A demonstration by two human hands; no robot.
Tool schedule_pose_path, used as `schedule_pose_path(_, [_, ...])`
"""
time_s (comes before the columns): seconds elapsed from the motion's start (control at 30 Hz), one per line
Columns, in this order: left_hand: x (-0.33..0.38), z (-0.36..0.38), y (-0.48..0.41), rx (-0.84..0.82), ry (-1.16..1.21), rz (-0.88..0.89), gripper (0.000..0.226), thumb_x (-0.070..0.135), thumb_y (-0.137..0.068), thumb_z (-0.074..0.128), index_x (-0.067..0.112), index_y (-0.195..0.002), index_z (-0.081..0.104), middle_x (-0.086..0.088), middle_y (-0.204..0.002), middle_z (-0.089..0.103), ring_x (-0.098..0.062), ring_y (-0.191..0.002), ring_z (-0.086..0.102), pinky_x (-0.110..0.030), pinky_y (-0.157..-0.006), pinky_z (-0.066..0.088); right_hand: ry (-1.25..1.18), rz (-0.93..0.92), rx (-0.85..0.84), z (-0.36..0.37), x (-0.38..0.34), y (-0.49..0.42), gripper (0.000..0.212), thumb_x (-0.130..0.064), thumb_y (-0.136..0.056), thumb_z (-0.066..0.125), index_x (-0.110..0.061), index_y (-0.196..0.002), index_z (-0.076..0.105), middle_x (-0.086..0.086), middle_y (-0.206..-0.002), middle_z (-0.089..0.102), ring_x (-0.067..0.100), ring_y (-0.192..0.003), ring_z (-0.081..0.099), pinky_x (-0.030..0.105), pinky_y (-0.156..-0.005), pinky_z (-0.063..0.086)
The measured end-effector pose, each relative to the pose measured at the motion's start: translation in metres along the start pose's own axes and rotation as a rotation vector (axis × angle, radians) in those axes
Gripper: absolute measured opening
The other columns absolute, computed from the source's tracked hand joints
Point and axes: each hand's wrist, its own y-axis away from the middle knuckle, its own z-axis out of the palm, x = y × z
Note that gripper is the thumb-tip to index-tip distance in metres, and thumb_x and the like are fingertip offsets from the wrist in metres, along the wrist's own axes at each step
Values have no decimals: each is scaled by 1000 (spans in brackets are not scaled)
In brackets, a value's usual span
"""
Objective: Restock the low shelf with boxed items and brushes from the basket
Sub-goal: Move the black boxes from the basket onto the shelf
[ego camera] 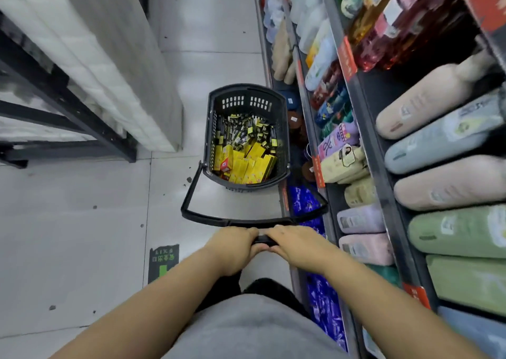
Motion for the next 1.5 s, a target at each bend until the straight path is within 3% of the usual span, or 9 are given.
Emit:
schedule_pose_path(0.2, [-35,-91,-85,-86,53,-3,42,47,-98,32,11,-105,50,-14,-109,64,-33,-102,57,-35,-75,37,-43,31,4,-86,58,-73,40,-48,-96,37,-18,-120,48,4,-110,55,25,-106,54,40,-78,41])
schedule_pose_path(0.5, [-91,-176,-215,-65,157,0,32,41,-99,37,14,-106,52,-12,-107,65,-31,-100,57,-30,-69,29,1,-42,59,-164,161,-183,41,-50,-95,37,-23,-125,48,2,-107,56,25,-105,55,39,-80,40])
schedule_pose_path(0.7, [-113,-258,-321,-28,169,-74,32,39,-99,38,12,-106,53,-15,-109,64,-32,-101,57,-32,-71,32,-72,-28,-40,-253,245,-265,44,-46,-96,40,-25,-135,42,5,-116,54,27,-112,51,42,-91,42])
schedule_pose_path(0.83, [-140,-311,-377,-28,165,-115,29,43,-98,37,16,-88,44,-15,-104,64,-33,-98,56,-34,-70,32,-57,-24,-16,-305,285,-320,43,-47,-95,41,-25,-132,45,5,-113,55,27,-109,53,40,-87,42])
schedule_pose_path(0.97, [-181,-366,-429,-29,189,-124,31,45,-97,39,16,-88,46,-13,-101,64,-32,-96,57,-38,-75,40,-57,-58,16,-350,320,-383,43,-47,-95,42,-27,-133,46,2,-113,58,23,-109,53,36,-86,38])
schedule_pose_path(1.1, [-225,-422,-486,20,182,-75,30,43,-97,41,15,-87,45,-13,-98,63,-31,-91,56,-35,-66,32,-29,-38,43,-400,354,-449,45,-48,-95,42,-27,-135,45,1,-115,58,22,-109,52,34,-86,35])
schedule_pose_path(1.27, [-282,-516,-555,-57,121,-50,29,34,-100,36,8,-104,48,-13,-110,57,-30,-97,54,-33,-70,32,20,48,15,-476,387,-537,43,-44,-96,42,-27,-135,42,5,-116,55,26,-109,52,35,-79,35])
schedule_pose_path(1.4, [-317,-589,-609,-58,128,-55,29,33,-101,35,7,-103,47,-15,-107,59,-32,-93,54,-34,-66,30,1,91,27,-540,414,-602,36,-37,-97,44,-22,-130,44,8,-111,55,29,-106,52,34,-70,28])
schedule_pose_path(1.5, [-340,-629,-647,-65,143,-55,26,34,-100,37,9,-98,46,-15,-105,60,-33,-94,55,-34,-67,32,17,83,-3,-579,440,-643,36,-37,-97,44,-22,-129,44,9,-111,55,30,-105,53,38,-74,34])
